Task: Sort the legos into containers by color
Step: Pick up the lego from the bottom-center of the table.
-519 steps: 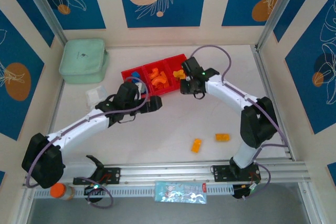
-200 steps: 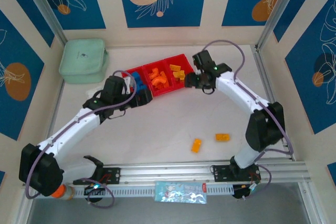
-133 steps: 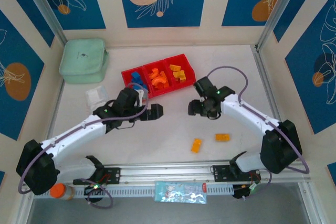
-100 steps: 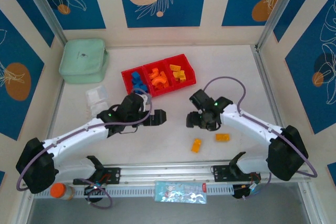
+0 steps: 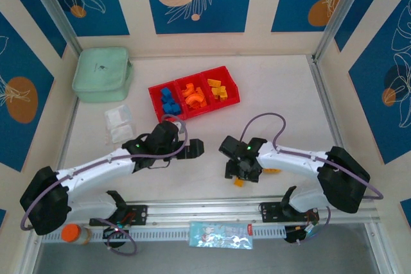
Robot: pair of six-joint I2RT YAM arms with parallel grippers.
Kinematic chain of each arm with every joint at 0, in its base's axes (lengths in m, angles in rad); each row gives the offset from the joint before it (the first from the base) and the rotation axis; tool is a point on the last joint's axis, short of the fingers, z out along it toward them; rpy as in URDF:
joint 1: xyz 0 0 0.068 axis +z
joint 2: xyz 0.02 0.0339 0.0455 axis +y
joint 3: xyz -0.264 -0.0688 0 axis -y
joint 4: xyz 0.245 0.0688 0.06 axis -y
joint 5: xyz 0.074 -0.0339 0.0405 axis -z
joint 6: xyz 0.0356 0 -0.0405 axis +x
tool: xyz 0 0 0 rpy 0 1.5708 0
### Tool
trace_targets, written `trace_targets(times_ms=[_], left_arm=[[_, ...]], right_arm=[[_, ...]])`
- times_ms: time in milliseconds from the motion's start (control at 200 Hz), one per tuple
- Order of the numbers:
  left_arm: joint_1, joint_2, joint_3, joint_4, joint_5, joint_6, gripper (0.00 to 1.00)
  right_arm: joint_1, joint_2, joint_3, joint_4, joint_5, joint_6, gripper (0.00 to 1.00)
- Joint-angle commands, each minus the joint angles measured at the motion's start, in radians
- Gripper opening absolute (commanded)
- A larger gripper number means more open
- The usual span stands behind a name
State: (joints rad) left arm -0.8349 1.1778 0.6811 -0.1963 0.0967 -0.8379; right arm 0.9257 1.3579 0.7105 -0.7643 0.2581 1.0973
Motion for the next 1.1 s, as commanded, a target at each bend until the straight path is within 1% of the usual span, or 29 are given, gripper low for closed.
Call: trace_targets(times_ms=[0, 90, 325, 445, 645, 790, 920, 1095], left_arm=[[-0.009, 0.018, -0.009, 0.017, -0.012, -0.012, 0.99], [-0.009, 0.023, -0.002, 0.012, -0.012, -0.007, 0.99], [-0.009, 0.026, 0.003, 0.006, -0.022, -0.002, 0.99], [-0.009, 0.027, 0.007, 0.009, -0.022, 0.000, 0.99], [-0.004, 0.021, 0.041, -0.022, -0.030, 0.036, 0.99], [0.009, 0.016, 0.078, -0.048, -0.031, 0.064, 0.99], [0.040, -0.011, 0.102, -0.086, -0.043, 0.090, 0.99], [0.123, -0.060, 0.122, -0.117, -0.031, 0.126, 0.99]], right_arm=[[0.010, 0.026, -0.011, 0.030, 0.004, 0.033, 0.66], [0.011, 0.039, -0.004, 0.042, 0.006, 0.016, 0.60], [0.012, 0.042, 0.008, 0.036, 0.016, -0.018, 0.38], [0.013, 0.026, 0.018, 0.036, 0.021, -0.042, 0.29], [-0.006, -0.003, 0.110, -0.002, 0.050, -0.137, 0.28], [-0.062, 0.012, 0.216, 0.003, 0.062, -0.263, 0.28], [-0.139, 0.075, 0.336, 0.042, 0.042, -0.385, 0.29], [-0.229, 0.213, 0.543, 0.080, 0.053, -0.512, 0.29]])
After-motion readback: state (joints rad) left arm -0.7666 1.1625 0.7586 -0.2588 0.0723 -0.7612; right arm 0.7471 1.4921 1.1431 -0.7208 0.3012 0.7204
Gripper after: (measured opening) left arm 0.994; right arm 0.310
